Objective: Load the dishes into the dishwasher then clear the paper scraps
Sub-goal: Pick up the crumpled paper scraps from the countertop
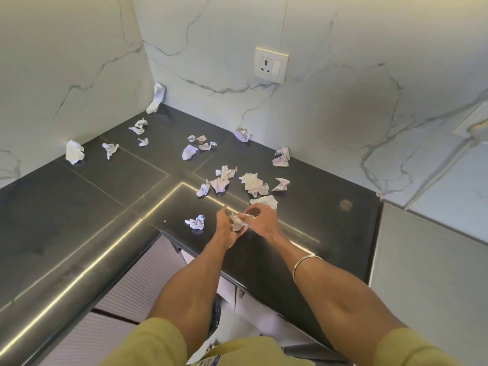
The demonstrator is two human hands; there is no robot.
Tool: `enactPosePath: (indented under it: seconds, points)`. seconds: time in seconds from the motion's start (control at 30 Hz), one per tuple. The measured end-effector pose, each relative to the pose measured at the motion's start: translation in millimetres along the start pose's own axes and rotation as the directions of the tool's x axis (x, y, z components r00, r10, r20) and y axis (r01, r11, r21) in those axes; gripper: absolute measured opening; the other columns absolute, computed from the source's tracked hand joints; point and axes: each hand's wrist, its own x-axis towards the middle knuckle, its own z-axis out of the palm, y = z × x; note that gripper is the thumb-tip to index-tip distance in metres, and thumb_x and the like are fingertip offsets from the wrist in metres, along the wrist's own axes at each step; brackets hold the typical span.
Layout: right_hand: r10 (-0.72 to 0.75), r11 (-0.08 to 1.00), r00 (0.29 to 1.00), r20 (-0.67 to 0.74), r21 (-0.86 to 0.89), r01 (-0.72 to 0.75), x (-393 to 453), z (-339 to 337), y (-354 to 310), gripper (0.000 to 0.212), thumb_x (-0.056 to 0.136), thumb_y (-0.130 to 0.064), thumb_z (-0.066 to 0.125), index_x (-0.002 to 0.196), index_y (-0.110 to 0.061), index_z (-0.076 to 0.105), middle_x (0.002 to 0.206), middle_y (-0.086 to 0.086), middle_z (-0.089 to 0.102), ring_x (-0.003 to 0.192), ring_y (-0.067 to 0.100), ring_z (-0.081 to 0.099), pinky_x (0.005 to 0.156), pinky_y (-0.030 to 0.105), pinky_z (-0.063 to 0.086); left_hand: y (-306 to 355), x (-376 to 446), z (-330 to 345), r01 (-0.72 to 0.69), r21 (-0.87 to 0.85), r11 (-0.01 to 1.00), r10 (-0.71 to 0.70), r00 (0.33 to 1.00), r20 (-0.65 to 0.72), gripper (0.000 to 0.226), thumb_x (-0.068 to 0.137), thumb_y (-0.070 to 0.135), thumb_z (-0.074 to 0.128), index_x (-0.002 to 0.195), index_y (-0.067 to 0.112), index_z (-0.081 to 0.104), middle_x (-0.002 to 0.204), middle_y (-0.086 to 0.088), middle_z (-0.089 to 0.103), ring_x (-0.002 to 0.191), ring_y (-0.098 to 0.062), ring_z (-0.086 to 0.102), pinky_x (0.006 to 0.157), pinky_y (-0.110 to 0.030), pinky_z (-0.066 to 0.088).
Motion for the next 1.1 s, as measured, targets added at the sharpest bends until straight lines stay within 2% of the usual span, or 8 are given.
enactPosePath:
  seconds: [0.13,0.27,0.4,0.57,0.73,0.83,0.9,1.1]
  points:
    - [-0.024,0.996,0.998,0.059,-0.090,0.029,-6.3,11.9,-5.3,0.019,0.078,-0.032,0.081,0.087,-0.017,0.072,0.081,-0.008,0.067,0.071,0.006,0.062,0.055,0.008,0.038,-0.2,2.3,-6.2,0.048,0.079,0.996,-0.050,0.999,0.013,0.051,0.096,0.052,0.041,0.082,0.008,0.062,0.056,-0.006,0.064,0.074,-0.021,0.061,0.087,-0.034,0.047]
    - [-0.056,0.990,0.989,0.138,-0.123,0.073,-8.7,14.6,-8.9,0.016,0.093,-0.025,0.065,0.096,-0.013,0.075,0.083,-0.005,0.066,0.065,-0.002,0.054,0.052,0.002,0.036,2.3,2.7,-14.2,0.070,0.132,0.989,-0.077,0.996,0.047,0.047,0.096,0.049,0.049,0.086,0.007,0.068,0.086,-0.015,0.072,0.088,-0.030,0.067,0.094,-0.048,0.050]
    - [0.067,0.998,0.988,0.140,-0.005,-0.067,-5.0,28.1,-17.8,0.038,0.103,-0.025,0.041,0.092,-0.007,0.073,0.085,0.004,0.067,0.071,0.011,0.061,0.062,0.021,0.044,2.4,-0.2,-17.4,0.043,0.109,0.993,-0.049,0.997,0.058,0.033,0.097,0.040,0.056,0.094,0.009,0.067,0.097,-0.014,0.069,0.091,-0.026,0.065,0.085,-0.046,0.055]
    - [0.055,0.996,0.894,0.444,0.040,-0.081,11.8,42.2,-19.3,0.030,0.086,-0.005,0.047,0.097,-0.010,0.075,0.098,0.015,0.073,0.094,0.030,0.070,0.088,0.048,0.057,2.6,5.0,-24.7,-0.018,0.032,0.999,0.019,0.999,-0.031,0.025,0.095,0.032,0.058,0.089,0.009,0.065,0.084,-0.010,0.066,0.076,-0.020,0.062,0.074,-0.035,0.053]
    - [0.051,0.991,0.971,0.234,0.105,-0.077,15.5,45.4,-27.1,0.034,0.077,0.002,0.077,0.107,-0.011,0.072,0.101,0.006,0.074,0.093,0.019,0.072,0.082,0.042,0.061,24.5,1.4,-23.8,-0.055,0.049,0.997,0.055,0.998,0.000,0.029,0.097,0.032,0.053,0.087,0.008,0.067,0.074,-0.008,0.069,0.066,-0.020,0.064,0.063,-0.035,0.056]
    - [-0.116,0.993,0.992,0.056,0.002,0.116,15.2,54.4,-35.3,0.038,0.073,-0.012,0.081,0.104,-0.030,0.067,0.095,-0.009,0.074,0.087,0.007,0.071,0.079,0.031,0.060,42.1,6.8,-24.3,-0.133,0.083,0.988,0.141,0.985,-0.100,0.027,0.089,0.034,0.068,0.100,0.010,0.068,0.081,-0.007,0.065,0.055,-0.012,0.053,0.054,-0.027,0.053]
    - [-0.236,0.965,0.972,0.003,-0.120,0.234,9.1,58.9,-47.2,0.040,0.076,-0.017,0.078,0.109,-0.034,0.063,0.098,-0.014,0.073,0.090,0.003,0.069,0.080,0.024,0.056,54.3,7.4,-26.9,-0.249,0.113,0.962,0.267,0.944,-0.196,0.025,0.087,0.033,0.071,0.091,0.008,0.072,0.076,-0.011,0.068,0.045,-0.011,0.049,0.047,-0.022,0.045]
    - [-0.266,0.930,0.950,0.166,-0.213,0.298,2.7,78.5,-57.3,0.042,0.088,-0.024,0.070,0.128,-0.023,0.058,0.121,-0.003,0.066,0.109,0.016,0.063,0.091,0.026,0.048,94.5,8.9,-80.8,-0.381,0.004,0.925,0.349,0.841,-0.414,0.029,0.092,0.031,0.065,0.071,0.011,0.064,0.062,-0.007,0.059,0.039,-0.011,0.050,0.039,-0.020,0.041]
